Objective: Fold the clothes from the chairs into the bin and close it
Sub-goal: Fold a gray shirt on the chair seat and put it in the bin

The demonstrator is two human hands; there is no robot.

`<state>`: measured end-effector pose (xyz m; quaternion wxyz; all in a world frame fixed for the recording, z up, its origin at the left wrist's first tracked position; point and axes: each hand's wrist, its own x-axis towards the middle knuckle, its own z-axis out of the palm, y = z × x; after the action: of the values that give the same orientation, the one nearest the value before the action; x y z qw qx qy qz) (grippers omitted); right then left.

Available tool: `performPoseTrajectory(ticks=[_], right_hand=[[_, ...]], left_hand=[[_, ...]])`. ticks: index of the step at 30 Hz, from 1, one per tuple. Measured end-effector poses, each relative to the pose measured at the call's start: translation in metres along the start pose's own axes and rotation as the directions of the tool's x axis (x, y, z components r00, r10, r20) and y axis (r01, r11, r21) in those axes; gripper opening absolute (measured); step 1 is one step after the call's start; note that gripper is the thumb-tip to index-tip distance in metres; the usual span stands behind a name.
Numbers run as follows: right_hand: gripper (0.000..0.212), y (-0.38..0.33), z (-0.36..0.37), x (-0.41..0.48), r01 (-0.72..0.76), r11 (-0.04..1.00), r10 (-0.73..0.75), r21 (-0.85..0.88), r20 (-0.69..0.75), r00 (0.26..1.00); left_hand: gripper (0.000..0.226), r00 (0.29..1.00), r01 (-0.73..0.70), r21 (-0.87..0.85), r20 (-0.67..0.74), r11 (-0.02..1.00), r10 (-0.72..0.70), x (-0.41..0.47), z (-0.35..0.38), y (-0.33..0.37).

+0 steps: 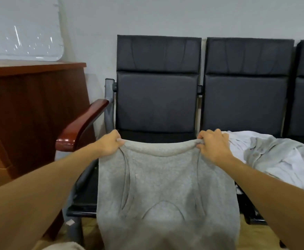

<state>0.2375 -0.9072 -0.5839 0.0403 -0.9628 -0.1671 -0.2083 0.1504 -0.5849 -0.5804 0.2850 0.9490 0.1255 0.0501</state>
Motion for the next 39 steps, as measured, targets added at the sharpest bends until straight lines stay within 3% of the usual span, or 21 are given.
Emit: performPoseTrajectory(ticks=[6, 12, 17, 21, 26, 32, 35, 39], right_hand=[[0.015, 0.000, 0.067, 0.023, 0.017, 1.000, -0.019, 0.023, 0.093, 0.996], [0.015, 0.007, 0.134, 0.043, 0.041, 0.999, -0.039, -0.007, 0.176, 0.984], [0.017, 0.011, 0.182, 0.077, 0.022, 1.000, -0.018, -0.016, 0.198, 0.980], [0.019, 0.006, 0.212, 0.115, -0.012, 1.000, 0.011, 0.006, 0.114, 0.993], [0.022, 0.012, 0.240, 0.166, 0.026, 1.000, -0.026, 0.000, 0.004, 1.000], [0.045, 0.019, 0.237, 0.166, 0.045, 0.993, -0.046, 0.109, 0.002, 0.999], [0.044, 0.021, 0.212, 0.142, 0.113, 0.988, -0.117, 0.109, 0.032, 0.993], [0.043, 0.013, 0.166, 0.103, 0.132, 0.984, -0.159, 0.119, 0.254, 0.954]], left_hand=[[0.008, 0.993, -0.069, 0.267, 0.116, 0.961, 0.039, 0.049, 0.041, -0.031], [0.017, 0.994, -0.023, 0.429, 0.108, 0.903, -0.026, 0.096, 0.084, -0.050], [0.014, 1.000, 0.006, 0.412, 0.011, 0.911, -0.011, 0.143, 0.114, -0.068], [0.018, 0.983, 0.062, 0.278, -0.181, 0.959, -0.011, 0.187, 0.131, -0.077], [0.027, 0.938, 0.065, 0.415, -0.335, 0.907, 0.086, 0.240, 0.143, -0.082], [0.046, 0.894, -0.029, 0.391, -0.402, 0.920, 0.199, 0.234, 0.141, -0.079], [0.041, 0.911, -0.086, 0.313, -0.359, 0.946, 0.202, 0.201, 0.132, -0.067], [0.032, 0.974, -0.179, 0.200, -0.099, 0.963, 0.201, 0.136, 0.124, -0.046]])
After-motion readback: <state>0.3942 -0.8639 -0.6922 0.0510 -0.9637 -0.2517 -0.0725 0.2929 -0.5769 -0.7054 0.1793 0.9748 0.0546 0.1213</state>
